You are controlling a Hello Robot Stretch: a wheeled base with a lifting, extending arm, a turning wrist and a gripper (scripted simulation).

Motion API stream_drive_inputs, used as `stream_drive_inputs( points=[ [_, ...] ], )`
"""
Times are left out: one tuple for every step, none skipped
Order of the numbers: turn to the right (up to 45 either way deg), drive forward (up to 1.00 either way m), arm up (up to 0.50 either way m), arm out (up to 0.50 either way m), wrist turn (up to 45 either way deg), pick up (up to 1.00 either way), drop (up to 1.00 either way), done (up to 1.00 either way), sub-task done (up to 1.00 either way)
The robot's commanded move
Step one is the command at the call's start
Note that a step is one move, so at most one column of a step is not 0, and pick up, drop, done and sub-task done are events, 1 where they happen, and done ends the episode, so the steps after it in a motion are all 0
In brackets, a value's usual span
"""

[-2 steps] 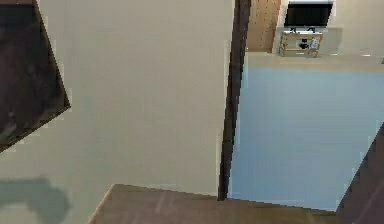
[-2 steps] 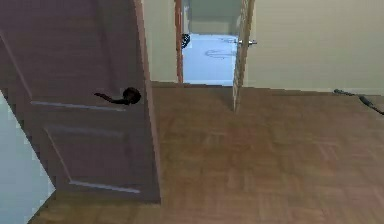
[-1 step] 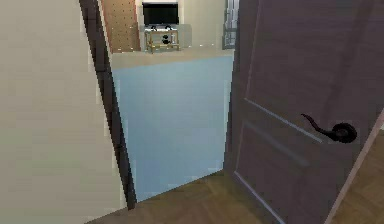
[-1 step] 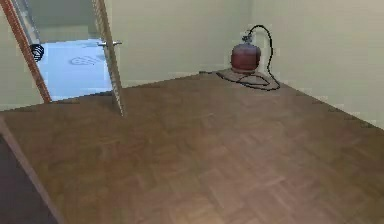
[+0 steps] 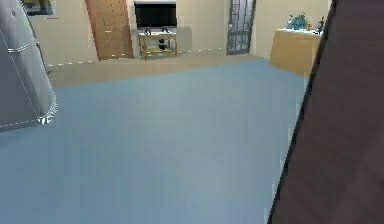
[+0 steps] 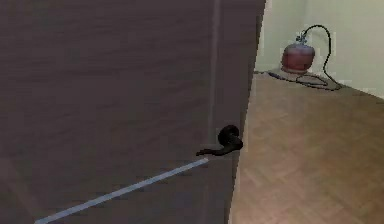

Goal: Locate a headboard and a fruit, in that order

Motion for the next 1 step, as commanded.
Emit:
stream_drive_inputs(
  points=[
    [0.0,0.85,0.00,0.00,0.0,0.00,0.00,0.00,0.00]
  ],
)
